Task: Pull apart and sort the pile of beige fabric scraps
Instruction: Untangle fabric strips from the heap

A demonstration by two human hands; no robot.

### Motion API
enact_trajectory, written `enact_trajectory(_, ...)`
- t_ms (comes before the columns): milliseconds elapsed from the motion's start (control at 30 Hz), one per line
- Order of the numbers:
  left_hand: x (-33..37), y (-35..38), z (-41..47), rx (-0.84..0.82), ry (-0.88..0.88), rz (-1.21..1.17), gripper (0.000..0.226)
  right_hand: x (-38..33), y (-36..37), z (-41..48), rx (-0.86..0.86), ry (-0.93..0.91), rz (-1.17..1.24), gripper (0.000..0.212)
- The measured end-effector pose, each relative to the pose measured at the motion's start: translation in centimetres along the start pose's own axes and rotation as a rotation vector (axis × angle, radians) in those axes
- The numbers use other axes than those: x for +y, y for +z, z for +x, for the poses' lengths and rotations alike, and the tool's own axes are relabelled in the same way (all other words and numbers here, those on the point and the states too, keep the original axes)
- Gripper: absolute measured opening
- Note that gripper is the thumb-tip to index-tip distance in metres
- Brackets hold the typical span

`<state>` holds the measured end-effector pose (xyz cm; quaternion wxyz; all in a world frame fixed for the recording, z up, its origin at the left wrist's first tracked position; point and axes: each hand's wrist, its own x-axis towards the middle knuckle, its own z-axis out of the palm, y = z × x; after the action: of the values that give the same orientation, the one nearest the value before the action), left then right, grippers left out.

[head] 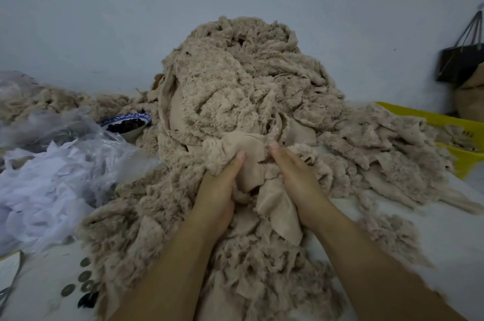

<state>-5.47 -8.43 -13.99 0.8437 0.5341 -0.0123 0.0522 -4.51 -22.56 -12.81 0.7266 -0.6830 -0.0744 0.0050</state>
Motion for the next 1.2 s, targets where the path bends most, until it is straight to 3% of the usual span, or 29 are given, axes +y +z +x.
enact_trajectory(200,-0.1,0.4,-0.6,0.009,-0.014,0.166,0.012,0.1,-0.2,0.1,0.008,-0.050,0.033,0.037)
enact_trajectory(367,-0.1,0.5,-0.7,-0.121,0.007,0.197,0.034,0.8,-0.2,0.9,0.107,-0.032,-0.055,0.037)
enact_trajectory(467,0.3,0.7,-0.8,-0.127,-0.072,0.090,0.035,0.7,-1.1,1.5,0.303,0.074,0.006,0.048)
enact_trajectory(533,0.7,0.5,-0.6,-0.126,-0.054,0.041,0.023,0.6,-2.2,1.7,0.436,0.100,0.108,0.038)
enact_trajectory(600,0.9,0.3,-0.6,-0.085,-0.027,0.028,0.038,0.2,-2.6,1.6,0.464,0.095,0.171,0.031)
enact_trajectory(700,0.8,0.4,-0.8,-0.049,-0.031,0.243,0.058,0.1,-1.8,1.4,0.403,0.097,0.169,0.032)
enact_trajectory(800,0.6,0.9,-1.3,-0.210,-0.006,0.489,0.049,0.0,-0.8,1.2,0.356,0.097,0.143,0.032)
enact_trajectory(900,0.2,1.3,-1.4,-0.230,-0.007,0.563,0.019,0.0,-0.8,1.0,0.339,0.056,0.101,0.032)
enact_trajectory(967,0.2,1.3,-1.3,-0.181,-0.002,0.476,0.012,0.1,-0.8,1.2,0.337,0.042,0.091,0.032)
enact_trajectory(1100,1.9,0.5,-1.2,-0.117,-0.093,-0.029,0.023,0.2,-1.2,1.4,0.347,0.041,0.184,0.030)
enact_trajectory(1200,2.4,-0.5,-0.7,-0.052,-0.159,-0.252,0.022,0.5,-1.8,1.3,0.315,0.020,0.207,0.032)
